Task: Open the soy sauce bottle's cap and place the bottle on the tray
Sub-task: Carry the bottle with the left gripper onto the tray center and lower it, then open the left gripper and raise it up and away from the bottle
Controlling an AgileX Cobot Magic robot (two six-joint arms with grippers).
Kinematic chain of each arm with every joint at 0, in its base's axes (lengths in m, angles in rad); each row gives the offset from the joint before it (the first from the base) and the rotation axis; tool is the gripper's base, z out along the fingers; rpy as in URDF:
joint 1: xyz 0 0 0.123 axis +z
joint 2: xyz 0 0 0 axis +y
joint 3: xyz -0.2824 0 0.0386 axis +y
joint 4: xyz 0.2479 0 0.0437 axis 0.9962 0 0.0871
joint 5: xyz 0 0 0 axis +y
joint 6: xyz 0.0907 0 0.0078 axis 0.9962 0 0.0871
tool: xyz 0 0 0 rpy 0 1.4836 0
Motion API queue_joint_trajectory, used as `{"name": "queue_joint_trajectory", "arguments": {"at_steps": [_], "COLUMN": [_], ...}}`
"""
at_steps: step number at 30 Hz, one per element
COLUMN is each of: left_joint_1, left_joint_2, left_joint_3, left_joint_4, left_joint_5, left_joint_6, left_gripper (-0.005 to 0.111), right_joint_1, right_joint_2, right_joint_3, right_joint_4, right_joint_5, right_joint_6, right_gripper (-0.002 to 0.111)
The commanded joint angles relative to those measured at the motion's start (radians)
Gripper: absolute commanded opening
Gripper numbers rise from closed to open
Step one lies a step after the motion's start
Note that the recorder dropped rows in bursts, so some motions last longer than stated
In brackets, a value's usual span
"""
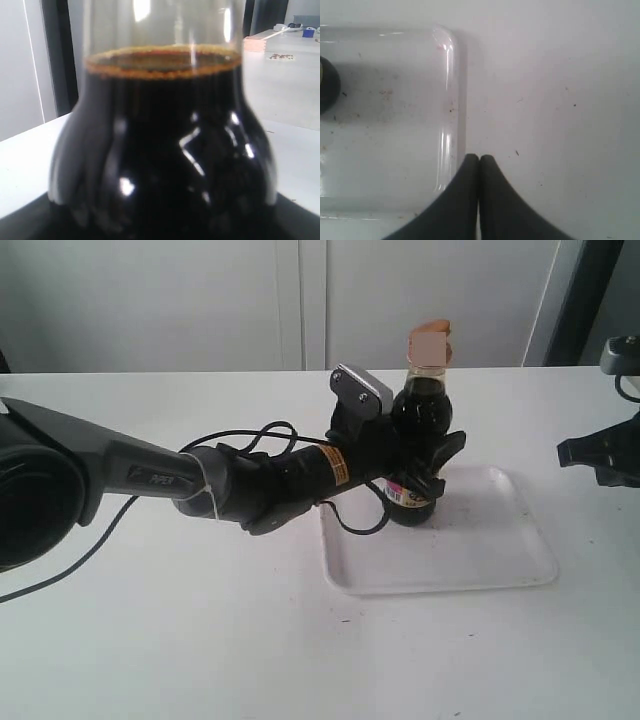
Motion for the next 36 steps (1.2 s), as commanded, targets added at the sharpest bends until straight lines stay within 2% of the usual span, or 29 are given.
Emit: {"name": "queue_joint_trajectory", "arguments": {"at_steps": [1,3,8,36], "left_joint_1": [-0.003,-0.003,-0.003,-0.003], "left_joint_2": [-0.022,-0.022,-0.022,-0.15], "left_joint_3": [-0.012,-0.012,-0.012,-0.012], "left_joint_4": [0.016,0.016,0.005,-0.035], "left_joint_5": [-0.03,-0.032,-0.032,0.022], "left_joint_6": [0.034,0.059,0.063,0.122], "left_gripper": [0.077,0.086,0.095,0.096], "right_joint_1": [-0.003,-0.001,-0.001,-0.001], "right_joint_2": [0.005,0.005,0.005,0.005], "right_joint_3": [0.003,0.003,0.003,0.003], "right_joint_4": [0.004,0.005,0.009,0.013], "right_joint_5": [-0.009,-0.009,-0.009,-0.009], "right_joint_6": [-0.006,-0.006,-0.006,-0.006], "right_gripper": [0.0,0.0,0.0,0.0]}}
